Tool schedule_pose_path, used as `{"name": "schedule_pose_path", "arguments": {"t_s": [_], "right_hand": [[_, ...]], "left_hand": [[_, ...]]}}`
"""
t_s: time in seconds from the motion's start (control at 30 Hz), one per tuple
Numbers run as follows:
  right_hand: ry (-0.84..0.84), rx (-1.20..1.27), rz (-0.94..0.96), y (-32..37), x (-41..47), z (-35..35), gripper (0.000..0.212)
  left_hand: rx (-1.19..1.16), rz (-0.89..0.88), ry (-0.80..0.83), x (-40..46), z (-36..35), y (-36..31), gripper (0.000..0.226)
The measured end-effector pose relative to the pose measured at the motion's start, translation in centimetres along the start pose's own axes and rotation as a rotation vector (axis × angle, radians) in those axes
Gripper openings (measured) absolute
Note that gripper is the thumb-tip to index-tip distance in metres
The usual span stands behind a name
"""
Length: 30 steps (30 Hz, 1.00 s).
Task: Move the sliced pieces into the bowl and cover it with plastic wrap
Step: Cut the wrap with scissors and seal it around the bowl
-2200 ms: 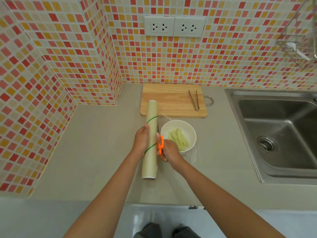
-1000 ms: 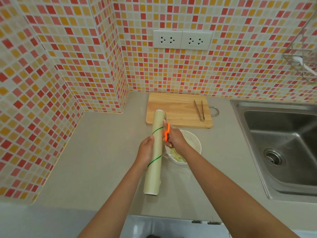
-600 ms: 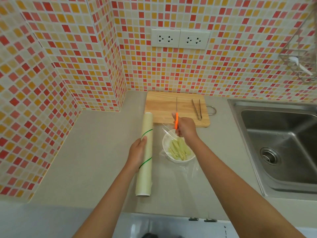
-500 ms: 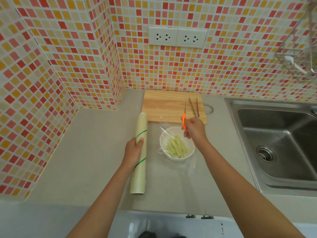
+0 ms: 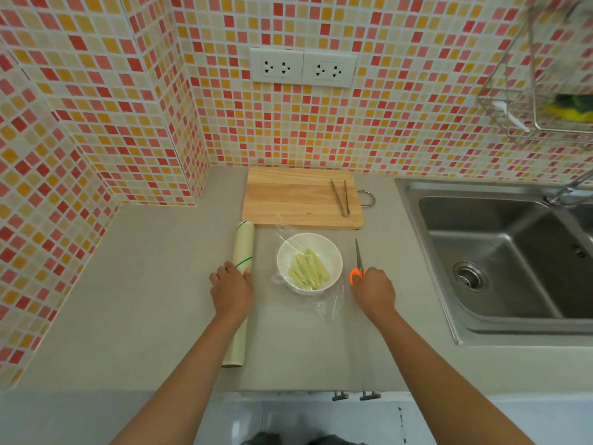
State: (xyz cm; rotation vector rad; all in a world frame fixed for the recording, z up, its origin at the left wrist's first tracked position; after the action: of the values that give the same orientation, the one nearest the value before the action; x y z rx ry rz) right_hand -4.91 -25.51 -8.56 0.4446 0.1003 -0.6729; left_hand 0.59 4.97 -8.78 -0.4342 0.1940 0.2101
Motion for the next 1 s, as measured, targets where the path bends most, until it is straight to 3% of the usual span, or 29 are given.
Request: {"name": "schedule_pose_path", "arguments": {"t_s": [0.3,0.67,1.0], "right_hand": [[0.023,-0.148,0.008,-0.7,0.0,-0.4,0.039],[-0.005,-0.123,-0.013,-2.5,0.4,-0.6,0.034],[-0.037,-0.163,0.022,-2.2,0.4,0.0,0.026]], "left_hand": [[-0.026,-0.012,0.019,0.3,-0.1,0.3,0.059],[0.041,-0.043,0.01,0.6,0.3,2.1,0.054],[0.0,-0.064,-0.05,-0.1,0.8,1.5,0.069]]}}
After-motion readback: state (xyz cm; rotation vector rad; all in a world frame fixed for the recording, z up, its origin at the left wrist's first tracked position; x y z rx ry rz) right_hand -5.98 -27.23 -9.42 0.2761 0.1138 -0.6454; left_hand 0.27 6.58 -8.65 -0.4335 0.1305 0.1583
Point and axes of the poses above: each hand's wrist, its own x-axis towards the middle knuckle, its own z-axis out of the back of the hand, y = z × x, the point moved 6 cm from there along x, towards the middle knuckle, and after that the axes turned 1 degree about y, right-handed, at the moved point
